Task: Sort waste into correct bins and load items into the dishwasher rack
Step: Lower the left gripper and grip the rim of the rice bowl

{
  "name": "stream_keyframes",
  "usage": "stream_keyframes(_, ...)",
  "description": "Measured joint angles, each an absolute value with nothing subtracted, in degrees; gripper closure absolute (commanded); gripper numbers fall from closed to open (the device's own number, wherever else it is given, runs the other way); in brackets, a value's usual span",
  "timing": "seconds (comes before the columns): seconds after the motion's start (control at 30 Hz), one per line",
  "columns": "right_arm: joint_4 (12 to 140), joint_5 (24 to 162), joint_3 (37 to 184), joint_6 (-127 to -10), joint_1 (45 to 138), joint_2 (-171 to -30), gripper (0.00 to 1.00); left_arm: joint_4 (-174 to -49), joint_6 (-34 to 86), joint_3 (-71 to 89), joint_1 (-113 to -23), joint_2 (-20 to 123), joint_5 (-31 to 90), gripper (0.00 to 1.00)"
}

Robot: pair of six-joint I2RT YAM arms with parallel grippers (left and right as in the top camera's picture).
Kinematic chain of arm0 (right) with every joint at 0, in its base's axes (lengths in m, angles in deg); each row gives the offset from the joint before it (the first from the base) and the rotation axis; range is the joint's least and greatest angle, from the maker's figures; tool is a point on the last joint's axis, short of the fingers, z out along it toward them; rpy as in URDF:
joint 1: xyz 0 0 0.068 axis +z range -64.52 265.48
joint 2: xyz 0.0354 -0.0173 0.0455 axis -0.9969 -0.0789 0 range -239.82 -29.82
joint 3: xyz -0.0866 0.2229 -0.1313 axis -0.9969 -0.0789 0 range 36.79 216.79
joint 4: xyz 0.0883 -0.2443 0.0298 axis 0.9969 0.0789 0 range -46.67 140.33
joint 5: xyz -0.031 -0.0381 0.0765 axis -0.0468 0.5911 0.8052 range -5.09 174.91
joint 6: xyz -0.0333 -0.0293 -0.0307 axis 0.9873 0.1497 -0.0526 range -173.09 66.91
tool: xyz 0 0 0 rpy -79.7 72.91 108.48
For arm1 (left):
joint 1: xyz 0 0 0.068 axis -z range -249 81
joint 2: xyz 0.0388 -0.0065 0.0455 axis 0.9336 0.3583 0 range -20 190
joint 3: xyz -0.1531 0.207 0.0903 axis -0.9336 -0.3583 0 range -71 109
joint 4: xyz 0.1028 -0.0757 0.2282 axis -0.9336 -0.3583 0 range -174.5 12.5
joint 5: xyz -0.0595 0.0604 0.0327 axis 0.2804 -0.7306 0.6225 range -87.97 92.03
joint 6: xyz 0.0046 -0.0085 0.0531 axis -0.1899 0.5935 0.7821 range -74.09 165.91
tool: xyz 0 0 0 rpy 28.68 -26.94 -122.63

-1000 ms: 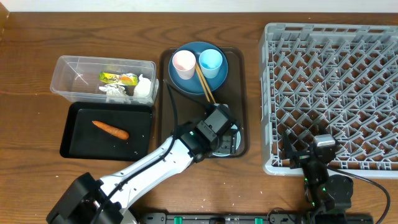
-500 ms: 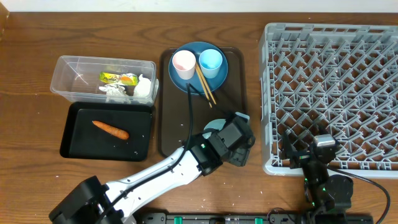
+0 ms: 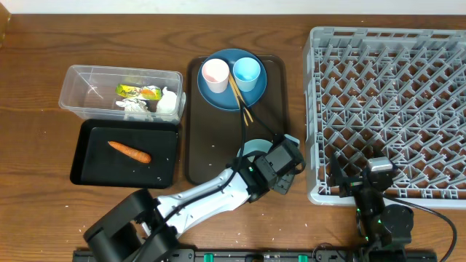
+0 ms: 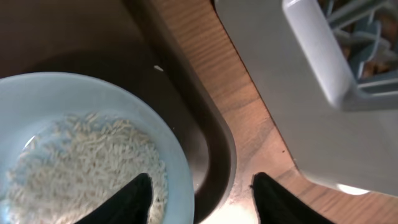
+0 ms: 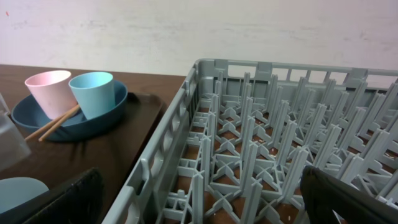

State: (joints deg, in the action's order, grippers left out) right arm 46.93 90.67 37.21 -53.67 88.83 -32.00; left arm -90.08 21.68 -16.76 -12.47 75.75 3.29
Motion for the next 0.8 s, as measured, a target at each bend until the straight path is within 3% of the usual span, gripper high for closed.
stream_keyframes(0.33, 46.93, 90.67, 37.21, -53.67, 88.83, -32.0, 0.01, -89.33, 21.97, -16.74, -12.47, 78.87, -1.17, 0.69)
stream_keyframes(0.47, 46.93, 90.7, 37.21, -53.67, 88.83, -32.0, 0.01, -88.5, 21.77, -16.74, -12.47, 78.96, -2.24, 0.86)
stream_keyframes(0.8, 46.93, 90.7, 37.21, -53.67, 88.83, -32.0, 0.01, -88.57, 21.99, -16.74, -12.36, 78.96, -2.81, 0.87)
